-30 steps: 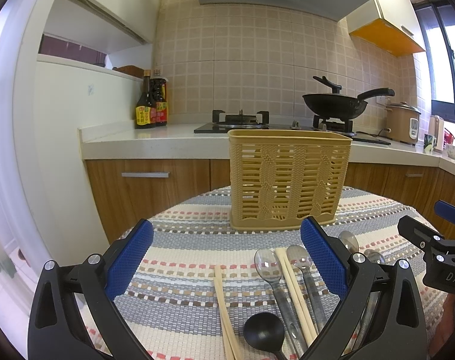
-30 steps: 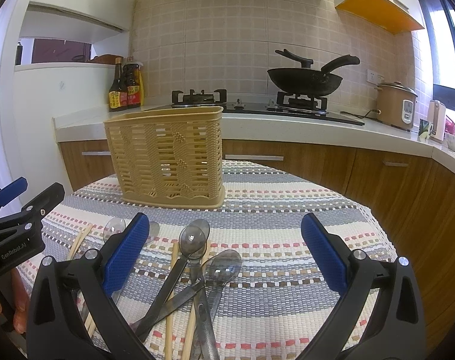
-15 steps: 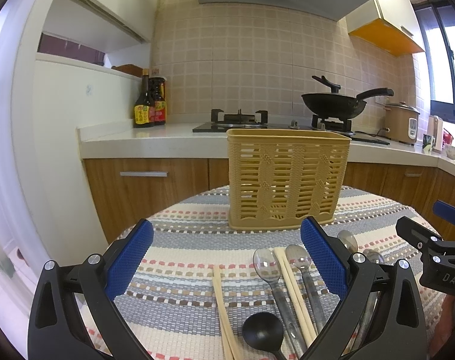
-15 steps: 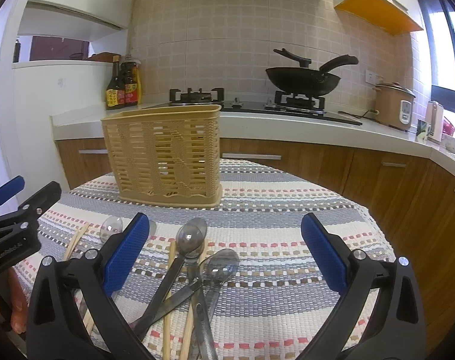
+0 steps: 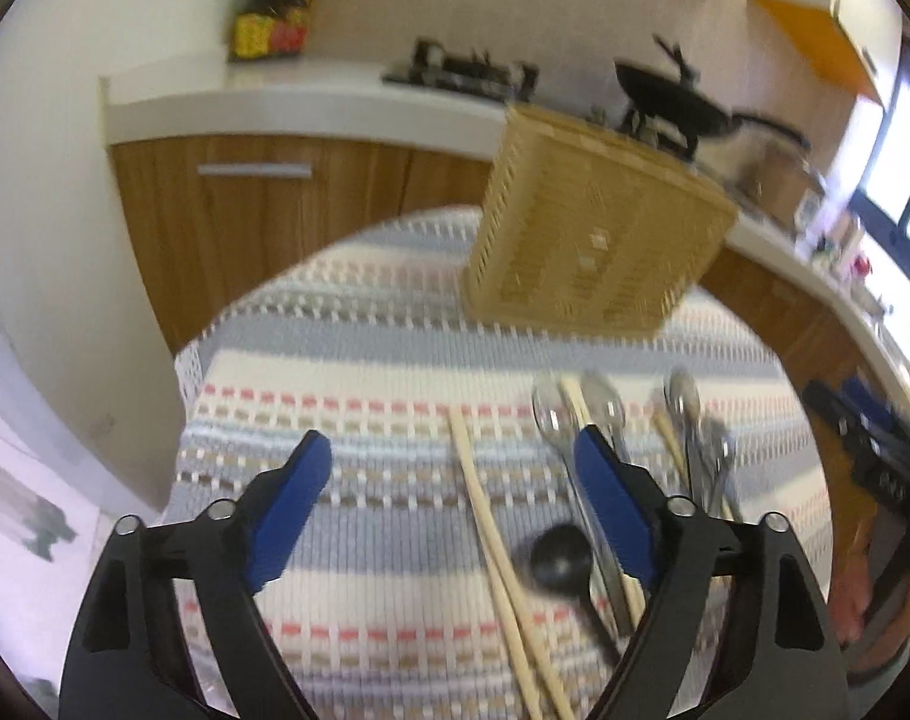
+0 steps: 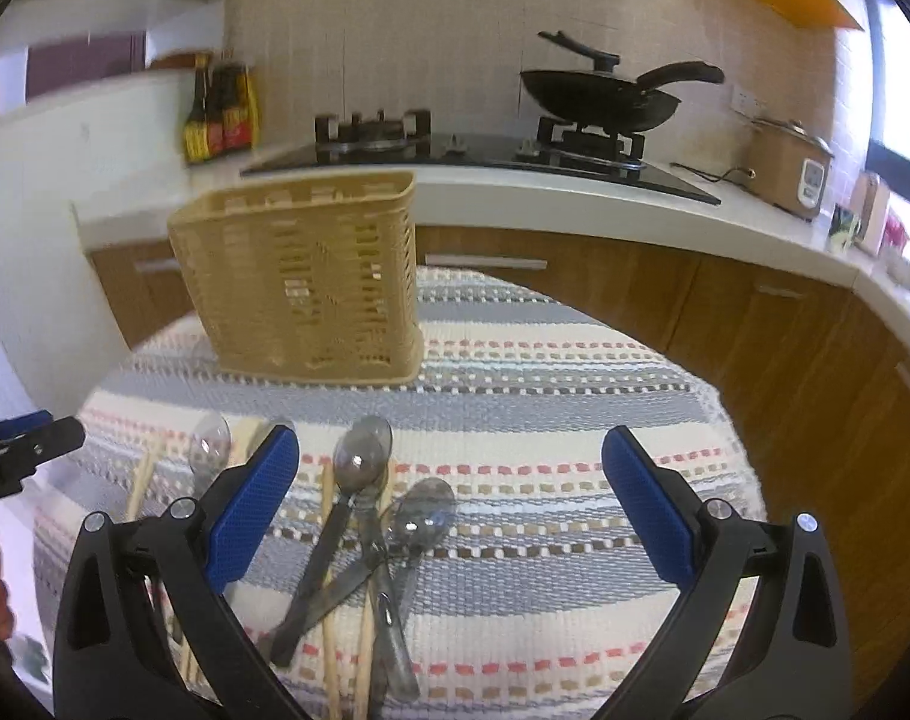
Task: Organize utensils
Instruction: 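Grasp the black spoon with the left tool while the right tool grasps a clear spoon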
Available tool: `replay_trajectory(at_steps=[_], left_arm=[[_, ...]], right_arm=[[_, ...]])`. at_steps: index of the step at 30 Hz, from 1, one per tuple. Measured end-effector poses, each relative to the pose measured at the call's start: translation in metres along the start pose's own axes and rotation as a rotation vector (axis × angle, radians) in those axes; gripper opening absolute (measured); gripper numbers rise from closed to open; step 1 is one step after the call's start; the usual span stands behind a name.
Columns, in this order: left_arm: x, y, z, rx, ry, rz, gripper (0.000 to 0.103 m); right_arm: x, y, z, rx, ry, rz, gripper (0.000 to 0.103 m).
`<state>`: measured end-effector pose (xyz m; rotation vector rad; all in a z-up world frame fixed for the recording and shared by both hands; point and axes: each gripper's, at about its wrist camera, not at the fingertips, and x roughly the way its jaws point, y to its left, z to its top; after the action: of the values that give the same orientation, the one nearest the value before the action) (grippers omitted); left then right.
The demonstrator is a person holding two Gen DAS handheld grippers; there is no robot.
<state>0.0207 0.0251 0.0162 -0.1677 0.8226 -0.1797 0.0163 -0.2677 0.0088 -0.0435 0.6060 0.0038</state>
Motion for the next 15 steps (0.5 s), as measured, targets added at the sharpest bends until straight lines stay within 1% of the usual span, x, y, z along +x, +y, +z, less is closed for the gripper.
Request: replay_trajectory(at_steps=[1, 3, 4, 5, 6, 7, 8, 9, 11, 12, 14, 15], left_arm=[[0.000, -0.003, -0.002, 0.006, 0.032, -0.021, 0.075], [0.000, -0.009, -0.008, 0.019, 0.082, -0.089, 0.070], [0.002, -0.011, -0.010, 0.024, 0.105, -0.105, 0.069], [0.004, -0.015, -0.013, 0.029, 0.133, -0.122, 0.064], [0.007, -0.018, -0.017, 0.031, 0.166, -0.147, 0.058], [0.010, -0.021, -0.021, 0.030, 0.199, -0.178, 0.055], [0.012, -0.023, -0.024, 0.027, 0.223, -0.198, 0.052], [0.017, -0.025, -0.028, 0.026, 0.256, -0.212, 0.048], [0.025, -0.031, -0.036, 0.039, 0.296, -0.209, 0.044], [0.031, -0.032, -0.037, 0.045, 0.308, -0.201, 0.043], [0.042, -0.035, -0.042, 0.044, 0.330, -0.174, 0.041], [0.046, -0.036, -0.044, 0.043, 0.336, -0.167, 0.035]], right_arm=[[0.001, 0.002, 0.002, -0.010, 0.025, 0.001, 0.093], [0.006, 0.002, 0.006, -0.020, 0.095, 0.019, 0.081], [0.008, 0.002, 0.006, -0.015, 0.119, 0.028, 0.078], [0.013, -0.004, 0.008, 0.010, 0.170, 0.057, 0.072], [0.017, -0.009, 0.009, 0.034, 0.201, 0.078, 0.066], [0.022, -0.016, 0.009, 0.064, 0.242, 0.101, 0.064], [0.026, -0.020, 0.009, 0.083, 0.268, 0.115, 0.059], [0.030, -0.026, 0.009, 0.102, 0.308, 0.129, 0.057], [0.041, -0.035, 0.005, 0.138, 0.391, 0.164, 0.047], [0.045, -0.037, 0.002, 0.153, 0.428, 0.187, 0.043], [0.056, -0.039, -0.005, 0.196, 0.511, 0.259, 0.040], [0.063, -0.038, -0.010, 0.220, 0.560, 0.297, 0.037]])
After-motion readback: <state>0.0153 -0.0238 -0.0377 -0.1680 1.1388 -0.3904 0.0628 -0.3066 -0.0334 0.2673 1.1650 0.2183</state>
